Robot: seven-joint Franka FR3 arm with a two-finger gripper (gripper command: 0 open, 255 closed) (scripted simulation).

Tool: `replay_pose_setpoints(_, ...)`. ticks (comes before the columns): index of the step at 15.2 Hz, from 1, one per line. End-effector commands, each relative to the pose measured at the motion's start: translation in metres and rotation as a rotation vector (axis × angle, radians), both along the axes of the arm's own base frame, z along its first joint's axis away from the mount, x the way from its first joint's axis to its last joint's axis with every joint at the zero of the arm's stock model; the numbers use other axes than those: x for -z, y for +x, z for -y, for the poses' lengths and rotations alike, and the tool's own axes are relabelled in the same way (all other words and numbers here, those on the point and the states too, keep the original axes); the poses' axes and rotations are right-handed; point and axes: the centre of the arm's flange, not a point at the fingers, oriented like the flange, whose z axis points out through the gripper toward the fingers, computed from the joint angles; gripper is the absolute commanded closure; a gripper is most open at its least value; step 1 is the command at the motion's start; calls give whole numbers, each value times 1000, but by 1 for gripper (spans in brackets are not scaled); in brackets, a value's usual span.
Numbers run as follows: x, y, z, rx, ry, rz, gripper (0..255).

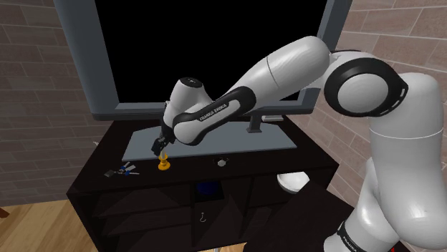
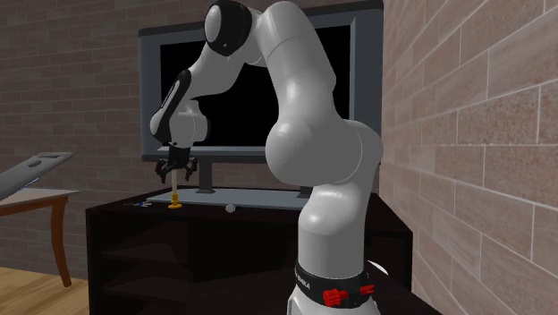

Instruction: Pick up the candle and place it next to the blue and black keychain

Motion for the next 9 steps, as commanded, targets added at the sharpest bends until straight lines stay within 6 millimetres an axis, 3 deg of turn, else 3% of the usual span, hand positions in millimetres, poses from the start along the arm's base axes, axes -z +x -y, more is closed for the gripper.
replay_pose_setpoints(1, -22, -9, 4, 0, 0, 0, 0)
replay_pose_setpoints(2, -31, -13, 6, 0, 0, 0, 0)
replay_pose_setpoints(9, -31, -13, 6, 0, 0, 0, 0)
